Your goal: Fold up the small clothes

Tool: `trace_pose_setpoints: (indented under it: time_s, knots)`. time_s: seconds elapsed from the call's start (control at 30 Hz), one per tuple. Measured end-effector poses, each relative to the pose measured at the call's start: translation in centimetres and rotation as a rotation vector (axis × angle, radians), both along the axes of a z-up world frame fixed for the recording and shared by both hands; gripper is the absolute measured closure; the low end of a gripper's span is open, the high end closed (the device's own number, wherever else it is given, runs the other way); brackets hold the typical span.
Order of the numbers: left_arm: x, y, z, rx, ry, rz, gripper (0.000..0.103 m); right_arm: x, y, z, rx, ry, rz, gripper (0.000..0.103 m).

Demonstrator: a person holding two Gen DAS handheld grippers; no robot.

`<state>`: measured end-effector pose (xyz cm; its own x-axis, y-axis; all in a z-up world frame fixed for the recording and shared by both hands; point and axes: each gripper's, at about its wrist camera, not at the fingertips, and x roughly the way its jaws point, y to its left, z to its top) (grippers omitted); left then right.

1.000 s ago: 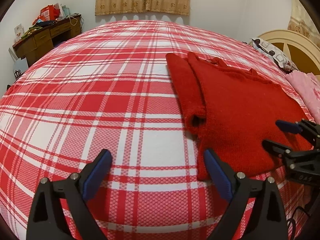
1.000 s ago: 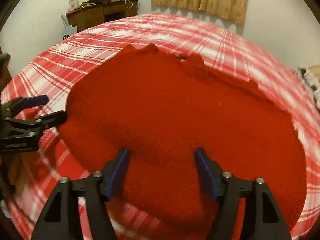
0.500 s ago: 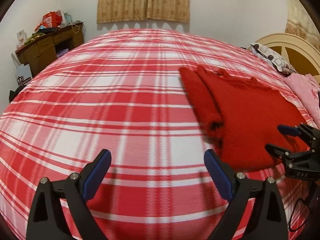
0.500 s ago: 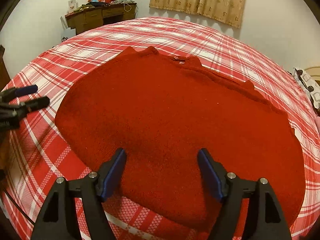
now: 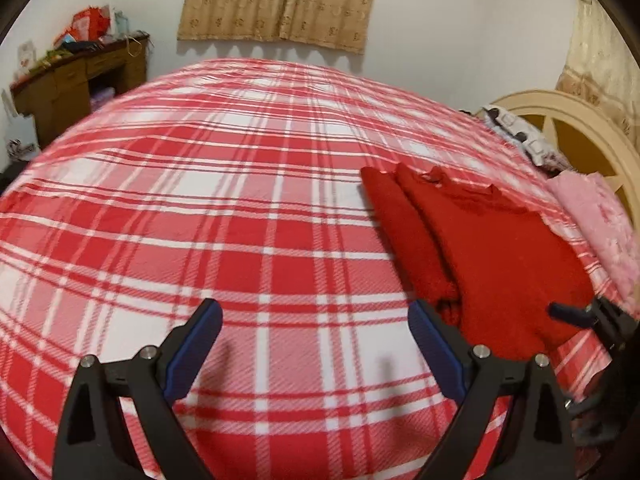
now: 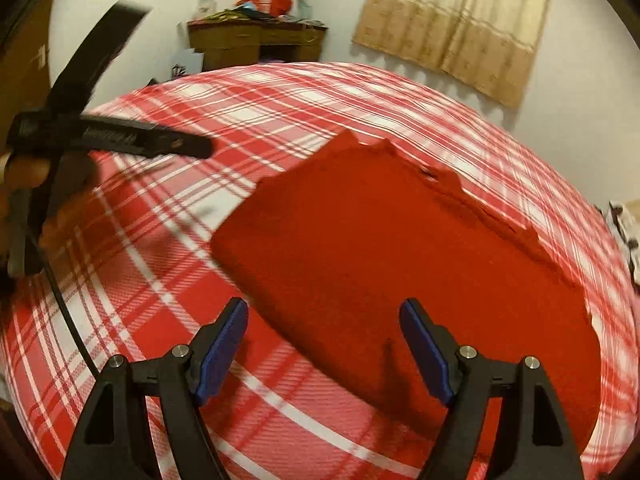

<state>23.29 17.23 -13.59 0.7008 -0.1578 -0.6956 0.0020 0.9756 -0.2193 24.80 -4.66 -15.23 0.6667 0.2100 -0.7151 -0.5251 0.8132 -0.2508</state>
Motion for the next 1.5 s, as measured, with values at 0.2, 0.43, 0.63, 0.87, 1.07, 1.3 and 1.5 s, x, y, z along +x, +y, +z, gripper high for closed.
trace_pose_setpoints:
  time_s: [0.2, 0.43, 0.63, 0.87, 1.07, 1.3, 1.5]
  knots:
    - [0.8, -1.0, 1.0, -0.032, -0.026, -0.069, 0.007, 0.3, 2.1, -1.1, -0.055, -0.014, 0.024, 0.024]
    - [3.7, -2.2, 1.0, -0.122, -0.003, -0.130, 0.007, 0.8, 3.5, -1.6, -0.081, -0.045, 0.021, 0.024]
    - [6.1, -3.6, 0.8, -0.185, 0.020, -0.159, 0.007, 1.0, 4.0, -1.8, -0.097, -0.057, 0.026, 0.024]
    - [8.5, -5.8, -0.1, -0.141, 0.071, -0.198, 0.007, 1.5, 4.7, -1.6, -0.138, -0.088, 0.025, 0.028]
    - [9.6, -5.3, -0.7, -0.143, 0.100, -0.178, 0.007, 1.7, 5.2, -1.9, -0.148, -0.084, 0.048, 0.044]
    - [10.5, -5.3, -1.2, -0.172, 0.111, -0.176, 0.016, 1.2, 5.5, -1.9, -0.155, -0.083, 0.066, 0.058]
    - [11.3, -5.8, -1.4, -0.187, 0.123, -0.204, 0.041, 0.7, 5.6, -1.6, -0.178, -0.086, 0.089, 0.080]
